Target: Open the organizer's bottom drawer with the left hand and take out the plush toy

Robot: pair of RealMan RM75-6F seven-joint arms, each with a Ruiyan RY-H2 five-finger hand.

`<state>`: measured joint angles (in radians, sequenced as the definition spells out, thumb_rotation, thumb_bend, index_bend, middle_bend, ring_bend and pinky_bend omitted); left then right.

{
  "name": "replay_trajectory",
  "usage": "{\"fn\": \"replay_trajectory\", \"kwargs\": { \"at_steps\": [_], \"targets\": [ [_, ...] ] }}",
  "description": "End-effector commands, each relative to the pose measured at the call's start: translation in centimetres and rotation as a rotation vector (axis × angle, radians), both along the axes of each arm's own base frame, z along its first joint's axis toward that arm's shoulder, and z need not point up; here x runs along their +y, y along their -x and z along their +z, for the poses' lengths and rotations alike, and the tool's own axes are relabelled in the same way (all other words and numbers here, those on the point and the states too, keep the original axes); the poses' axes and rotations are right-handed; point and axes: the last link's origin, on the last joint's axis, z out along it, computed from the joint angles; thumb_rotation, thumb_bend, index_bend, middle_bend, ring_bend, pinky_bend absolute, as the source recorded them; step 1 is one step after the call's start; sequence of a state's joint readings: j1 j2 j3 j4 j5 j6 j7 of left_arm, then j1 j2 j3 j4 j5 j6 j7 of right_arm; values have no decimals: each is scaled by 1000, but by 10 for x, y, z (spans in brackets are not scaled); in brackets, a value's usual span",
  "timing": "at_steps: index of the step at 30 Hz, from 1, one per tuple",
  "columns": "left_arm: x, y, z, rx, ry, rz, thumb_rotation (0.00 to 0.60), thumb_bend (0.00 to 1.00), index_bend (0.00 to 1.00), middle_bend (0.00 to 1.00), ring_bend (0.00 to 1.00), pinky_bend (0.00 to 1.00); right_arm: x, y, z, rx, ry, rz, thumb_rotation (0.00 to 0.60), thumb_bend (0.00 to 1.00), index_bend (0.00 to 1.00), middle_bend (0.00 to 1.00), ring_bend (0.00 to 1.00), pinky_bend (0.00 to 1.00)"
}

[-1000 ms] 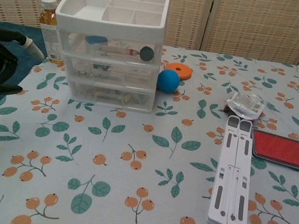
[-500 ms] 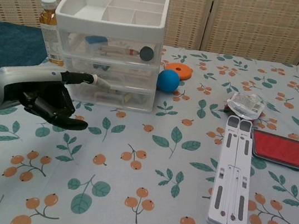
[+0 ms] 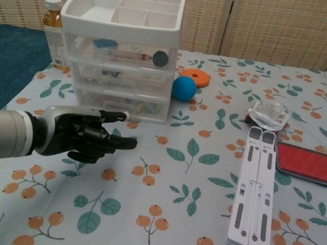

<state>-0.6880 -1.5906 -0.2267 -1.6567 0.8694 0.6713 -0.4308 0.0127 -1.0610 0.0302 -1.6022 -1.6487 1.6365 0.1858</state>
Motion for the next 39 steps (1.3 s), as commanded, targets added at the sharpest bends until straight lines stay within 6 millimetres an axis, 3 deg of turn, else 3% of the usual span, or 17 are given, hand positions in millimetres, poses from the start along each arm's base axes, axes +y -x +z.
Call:
{"fn": "replay_trajectory", "kwargs": {
  "at_steps": [1,15,39],
  "targets": [
    [6,-7,-9,-70,2,101,600,286,28,967,1000,1000,0,0,-1,-1,0,-3,600,341,0,83,0,41],
    [20,-11,-19,-157,-77,341,600,286,30,968,1000,1000,0,0,1,4,7,-6,600,340,0,83,0,41],
    [31,-26,-30,-312,-31,588,600,286,36,963,1000,1000,5,4,4,-2,27,-30,600,341,0,83,0,41]
  ]
}}
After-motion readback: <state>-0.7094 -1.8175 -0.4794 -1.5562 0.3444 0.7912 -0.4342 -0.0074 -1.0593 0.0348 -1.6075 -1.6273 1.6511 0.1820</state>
